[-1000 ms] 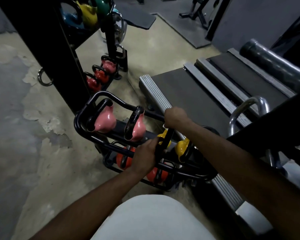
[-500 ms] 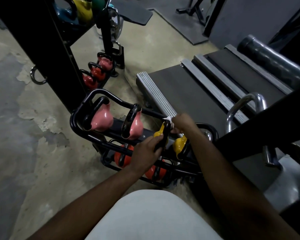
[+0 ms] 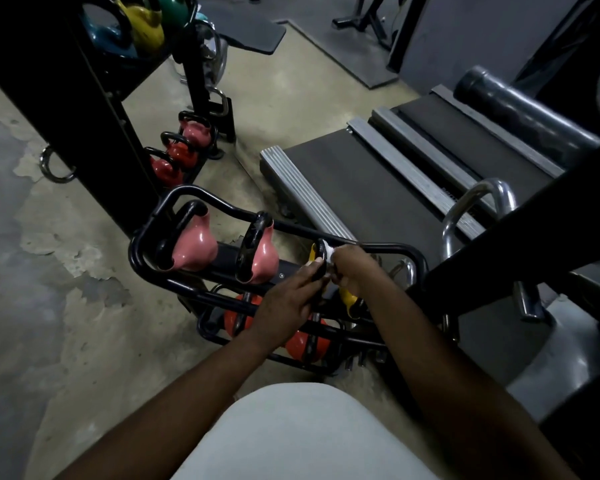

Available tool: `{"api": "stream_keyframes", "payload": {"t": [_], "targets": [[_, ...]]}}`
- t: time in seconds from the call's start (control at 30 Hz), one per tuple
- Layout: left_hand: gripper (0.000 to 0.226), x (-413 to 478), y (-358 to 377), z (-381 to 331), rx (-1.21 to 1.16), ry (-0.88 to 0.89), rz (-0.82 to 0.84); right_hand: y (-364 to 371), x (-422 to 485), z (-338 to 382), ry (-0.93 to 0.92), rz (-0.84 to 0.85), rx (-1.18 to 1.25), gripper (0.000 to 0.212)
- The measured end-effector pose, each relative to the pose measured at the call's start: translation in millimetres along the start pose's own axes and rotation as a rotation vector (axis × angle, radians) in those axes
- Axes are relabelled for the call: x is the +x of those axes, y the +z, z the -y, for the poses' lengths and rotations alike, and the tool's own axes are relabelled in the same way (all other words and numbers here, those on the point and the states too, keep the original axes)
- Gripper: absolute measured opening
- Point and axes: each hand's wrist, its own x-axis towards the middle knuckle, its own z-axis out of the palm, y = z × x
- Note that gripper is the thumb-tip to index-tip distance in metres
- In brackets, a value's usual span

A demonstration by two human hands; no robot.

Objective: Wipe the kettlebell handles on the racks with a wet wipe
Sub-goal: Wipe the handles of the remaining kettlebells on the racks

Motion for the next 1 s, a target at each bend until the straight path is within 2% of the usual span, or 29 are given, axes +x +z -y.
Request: {"api": "stream_keyframes", "payload": {"t": [0.07,0.17,0.23,0.5,0.6,0.7,0.77,0.87,1.0], "targets": [[0.057,2.9,-1.4,4.0,-0.007,0.037,0.030,1.3,9.5,-2.6,0.090,-0.061,0.260,0.024],[0.057,6.0,-4.2,8.7,0.008,0.080,0.077,5.3,5.2,-5.1,0.131,-0.057,0.446,0.033],[0.055,7.0,-6.8,12.3,0.005,0.100,0.088,5.1,-1.2,-12.2,0.136,-0.012,0.538,0.030],[0.056,6.6,-7.3,23.9,0.000,0.138,0.098,4.4,-6.3,-11.5,0.216,0.004,0.649,0.025],[0.055,9.5,-11.9,28.7,0.002,0.146,0.105,4.8,-11.8,-19.1,0.200,0.037,0.665,0.024],[0.056,11.5,-14.2,22.2,0.062,0.162,0.126,9.4,-8.3,-3.6,0.157,-0.014,0.646,0.024],[0.049,15.3,-20.3,15.2,0.077,0.158,0.127,11.7,-10.0,-8.3,0.148,0.004,0.631,0.024],[0.034,34.1,-34.6,6.8,-0.073,0.012,0.066,8.3,-19.2,-29.6,0.147,0.064,0.594,0.021],[0.035,84.9,-44.2,8.4,-0.234,-0.254,0.086,12.4,-16.5,-25.1,0.153,-0.008,0.648,0.026]]}}
